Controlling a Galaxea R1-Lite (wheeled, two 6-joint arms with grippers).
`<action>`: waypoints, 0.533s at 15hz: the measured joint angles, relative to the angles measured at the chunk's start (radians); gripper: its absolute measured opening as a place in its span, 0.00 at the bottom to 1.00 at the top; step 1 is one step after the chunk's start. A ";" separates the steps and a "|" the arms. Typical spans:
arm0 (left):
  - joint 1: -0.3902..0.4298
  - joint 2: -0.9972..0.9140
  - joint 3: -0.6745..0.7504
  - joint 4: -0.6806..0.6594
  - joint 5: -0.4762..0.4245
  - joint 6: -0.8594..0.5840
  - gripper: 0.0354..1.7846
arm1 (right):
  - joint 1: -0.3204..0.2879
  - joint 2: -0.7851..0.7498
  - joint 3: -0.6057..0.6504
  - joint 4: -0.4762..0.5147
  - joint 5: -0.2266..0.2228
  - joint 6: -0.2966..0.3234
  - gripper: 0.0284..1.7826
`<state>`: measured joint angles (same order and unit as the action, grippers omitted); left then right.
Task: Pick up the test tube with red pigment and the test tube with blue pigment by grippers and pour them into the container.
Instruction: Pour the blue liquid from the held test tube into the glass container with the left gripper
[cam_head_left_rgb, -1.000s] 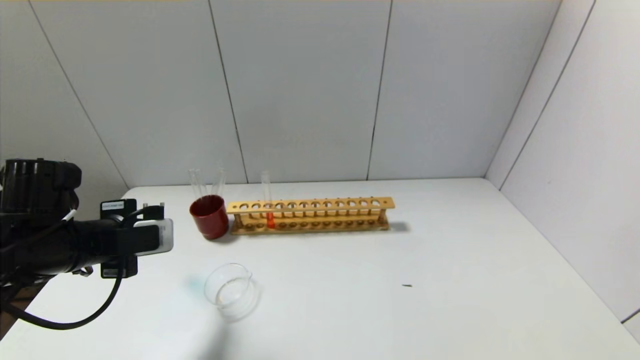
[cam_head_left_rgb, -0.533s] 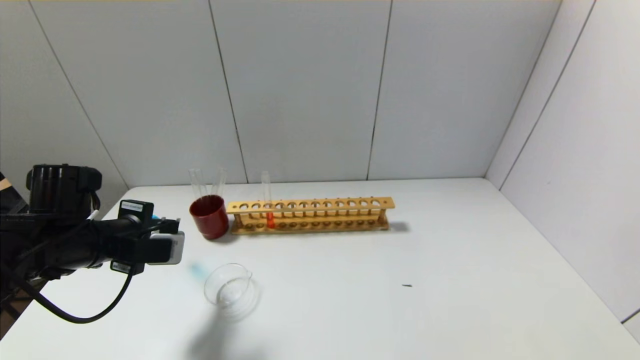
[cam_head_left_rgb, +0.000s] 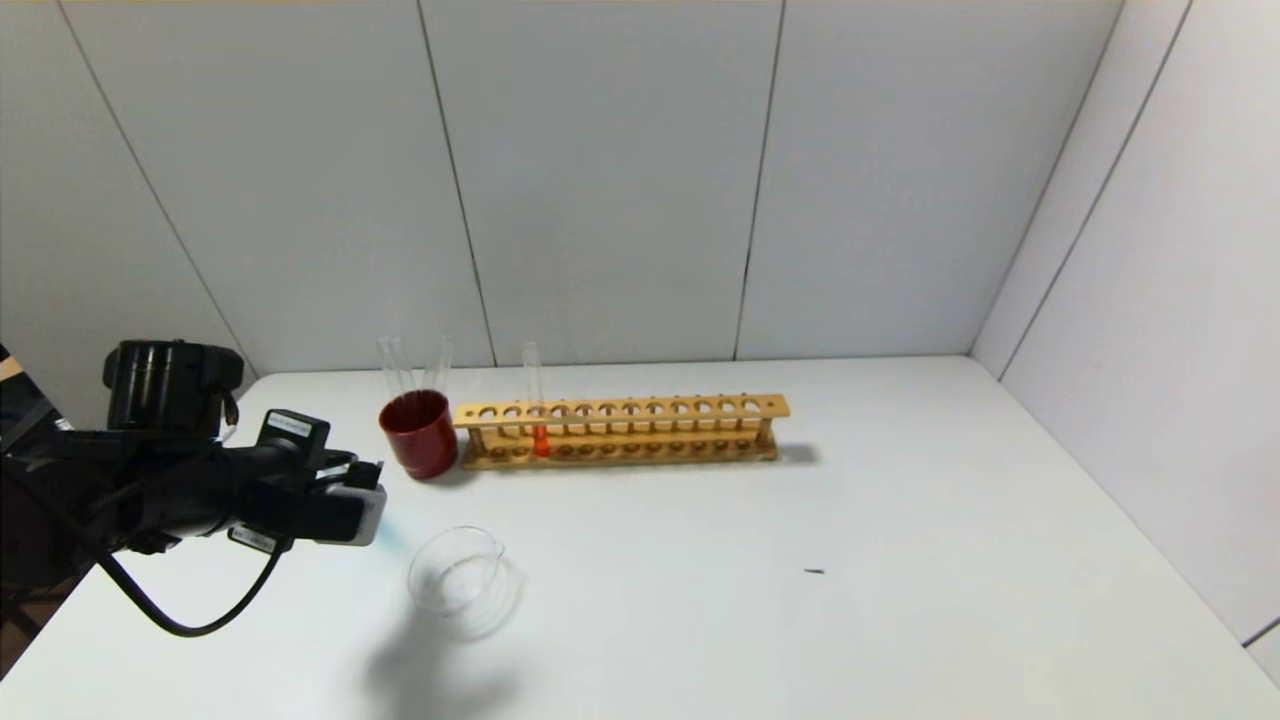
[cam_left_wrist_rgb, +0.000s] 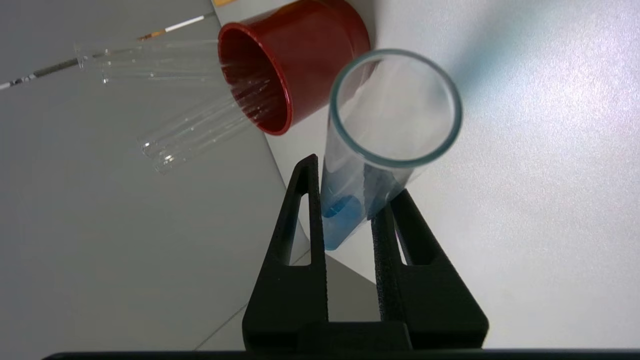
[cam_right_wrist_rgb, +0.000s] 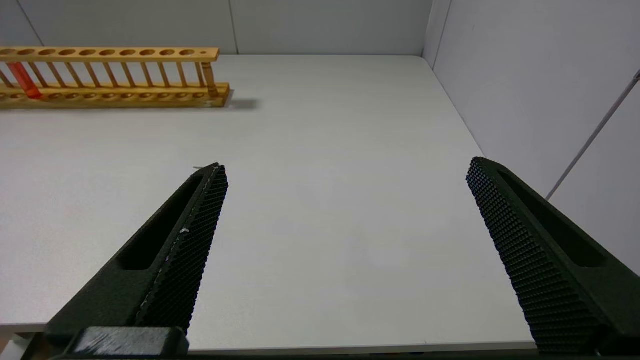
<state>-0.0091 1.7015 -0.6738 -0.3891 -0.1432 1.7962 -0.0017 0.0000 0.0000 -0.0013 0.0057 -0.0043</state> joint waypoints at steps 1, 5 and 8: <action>-0.011 0.006 -0.002 0.000 0.009 0.004 0.16 | 0.000 0.000 0.000 0.000 0.000 0.000 0.98; -0.045 0.036 -0.017 -0.001 0.042 0.074 0.16 | 0.000 0.000 0.000 0.000 0.000 0.000 0.98; -0.064 0.062 -0.039 -0.001 0.065 0.113 0.16 | 0.000 0.000 0.000 0.000 0.000 0.000 0.98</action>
<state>-0.0730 1.7636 -0.7128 -0.3900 -0.0783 1.9089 -0.0017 0.0000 0.0000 -0.0013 0.0053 -0.0043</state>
